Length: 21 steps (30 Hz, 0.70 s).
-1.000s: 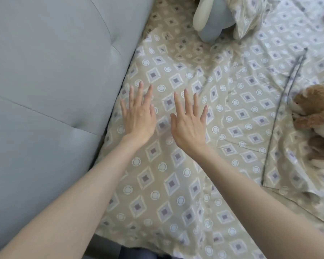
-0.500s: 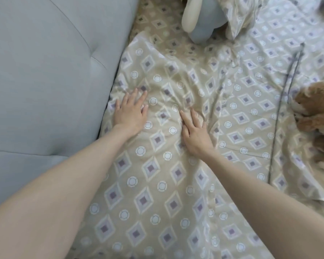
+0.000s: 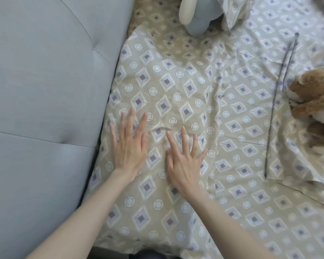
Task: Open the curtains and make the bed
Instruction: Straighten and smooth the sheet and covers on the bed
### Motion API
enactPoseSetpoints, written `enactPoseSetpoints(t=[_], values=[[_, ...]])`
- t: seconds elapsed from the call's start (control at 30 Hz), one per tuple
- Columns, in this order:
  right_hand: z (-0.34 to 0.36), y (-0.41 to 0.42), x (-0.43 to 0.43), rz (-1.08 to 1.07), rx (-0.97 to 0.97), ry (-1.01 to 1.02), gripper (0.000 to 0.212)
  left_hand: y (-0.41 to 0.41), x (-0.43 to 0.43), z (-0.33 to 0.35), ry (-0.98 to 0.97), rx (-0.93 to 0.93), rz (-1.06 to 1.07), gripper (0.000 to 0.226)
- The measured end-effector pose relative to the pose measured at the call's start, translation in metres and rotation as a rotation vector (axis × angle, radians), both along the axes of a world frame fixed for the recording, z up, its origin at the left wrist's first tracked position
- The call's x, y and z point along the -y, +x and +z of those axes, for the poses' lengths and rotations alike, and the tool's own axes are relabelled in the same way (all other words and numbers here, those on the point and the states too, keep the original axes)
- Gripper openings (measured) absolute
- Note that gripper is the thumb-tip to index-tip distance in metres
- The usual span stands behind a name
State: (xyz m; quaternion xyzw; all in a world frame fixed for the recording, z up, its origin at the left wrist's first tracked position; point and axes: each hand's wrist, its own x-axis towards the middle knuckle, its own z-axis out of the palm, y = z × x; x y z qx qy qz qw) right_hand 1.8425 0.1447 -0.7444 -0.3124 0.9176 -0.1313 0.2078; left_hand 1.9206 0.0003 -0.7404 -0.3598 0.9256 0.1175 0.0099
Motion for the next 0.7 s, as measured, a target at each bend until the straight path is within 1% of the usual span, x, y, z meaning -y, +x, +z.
enactPoseSetpoints(t=[0.03,0.07,0.13,0.2,0.27,0.33,0.47,0.57,0.7], values=[[0.0,0.005,-0.003,0.0,-0.043,-0.001,0.052,0.003,-0.002,0.001,0.015,0.009,-0.002,0.055],[-0.003,0.012,-0.009,0.012,-0.066,0.035,0.052,0.008,-0.005,-0.001,0.044,0.063,-0.003,0.056],[-0.005,0.029,-0.023,0.027,-0.037,0.147,0.054,0.018,-0.015,-0.002,0.052,0.221,-0.031,0.06],[-0.007,0.033,-0.028,0.009,0.02,0.193,0.055,0.01,-0.016,0.009,0.084,0.3,-0.014,0.058],[0.003,0.026,-0.025,0.003,0.053,0.189,0.056,-0.006,-0.014,0.031,0.145,0.263,0.036,0.055],[0.018,0.016,-0.022,-0.001,0.031,0.162,0.051,-0.017,-0.011,0.053,0.209,0.214,0.068,0.051],[0.068,-0.004,-0.032,-0.149,0.101,0.056,0.044,-0.021,-0.004,0.099,0.27,0.153,0.074,0.048],[0.113,-0.021,-0.043,-0.222,0.051,-0.006,0.042,-0.029,-0.004,0.142,0.257,0.058,0.091,0.043],[0.183,-0.046,-0.069,-0.311,-0.102,-0.128,0.036,-0.049,-0.017,0.206,0.25,-0.069,0.009,0.042]])
